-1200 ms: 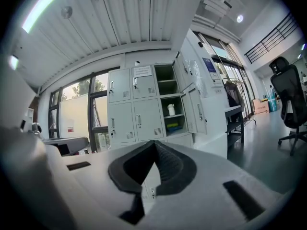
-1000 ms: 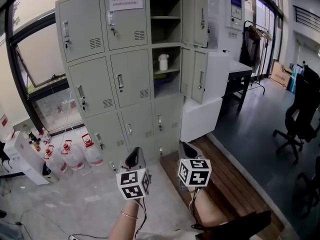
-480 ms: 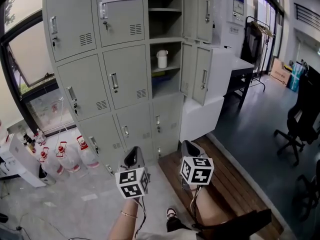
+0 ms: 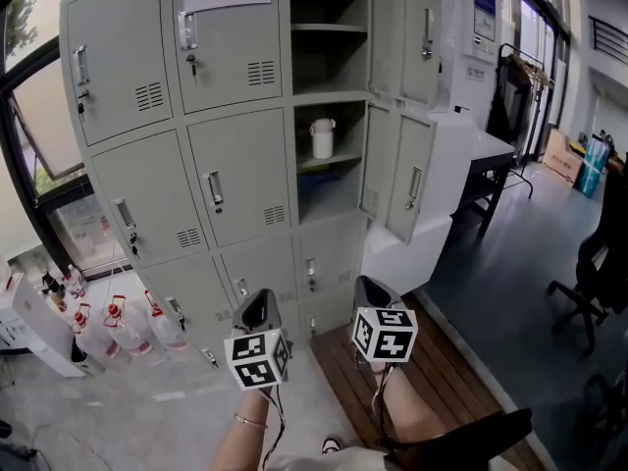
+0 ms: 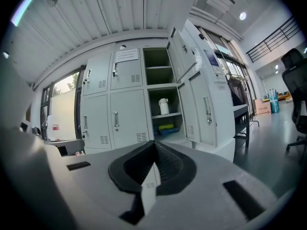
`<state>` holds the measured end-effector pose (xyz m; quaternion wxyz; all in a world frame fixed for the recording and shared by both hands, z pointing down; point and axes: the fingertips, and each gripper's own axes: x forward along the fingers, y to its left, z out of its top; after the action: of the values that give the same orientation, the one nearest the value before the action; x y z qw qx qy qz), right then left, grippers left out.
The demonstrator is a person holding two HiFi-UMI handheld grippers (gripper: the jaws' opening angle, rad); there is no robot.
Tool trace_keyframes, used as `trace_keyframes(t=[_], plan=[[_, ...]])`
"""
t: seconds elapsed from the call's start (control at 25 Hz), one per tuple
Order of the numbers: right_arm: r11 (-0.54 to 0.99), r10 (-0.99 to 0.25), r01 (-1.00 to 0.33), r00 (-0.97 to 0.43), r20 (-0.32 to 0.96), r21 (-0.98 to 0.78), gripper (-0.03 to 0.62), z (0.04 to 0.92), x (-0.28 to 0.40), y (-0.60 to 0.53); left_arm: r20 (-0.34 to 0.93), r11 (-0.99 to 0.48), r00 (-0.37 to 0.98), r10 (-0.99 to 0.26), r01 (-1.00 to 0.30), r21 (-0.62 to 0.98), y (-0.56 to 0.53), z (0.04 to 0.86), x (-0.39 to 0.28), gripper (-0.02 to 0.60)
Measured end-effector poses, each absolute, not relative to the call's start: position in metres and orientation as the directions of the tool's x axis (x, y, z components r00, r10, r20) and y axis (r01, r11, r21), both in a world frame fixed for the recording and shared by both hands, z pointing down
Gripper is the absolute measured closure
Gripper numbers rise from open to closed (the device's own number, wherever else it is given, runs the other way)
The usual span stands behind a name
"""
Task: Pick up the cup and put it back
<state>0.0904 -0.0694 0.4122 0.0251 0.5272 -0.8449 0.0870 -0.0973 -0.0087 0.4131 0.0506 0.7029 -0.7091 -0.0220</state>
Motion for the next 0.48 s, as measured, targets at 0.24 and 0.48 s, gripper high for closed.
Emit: trace_keyframes(t=[0.24,0.48], plan=[[0.452,-0.879,-0.884,-0.464,0.104,-0.122,0.602,0.401,0.090,-0.136,0.031,0.027,-0.024,-0.999,-0.995,0.095,-0.072,0.405,-0.098,0.569],[0.471,-0.870,-0.873,-0.483,0.093,-0.127,0.602,0.399,0.087,-0.185,0.041,0.049,-0.046,-0.998,-0.995,0.087,-0.119,0.405,-0.103,0.569]])
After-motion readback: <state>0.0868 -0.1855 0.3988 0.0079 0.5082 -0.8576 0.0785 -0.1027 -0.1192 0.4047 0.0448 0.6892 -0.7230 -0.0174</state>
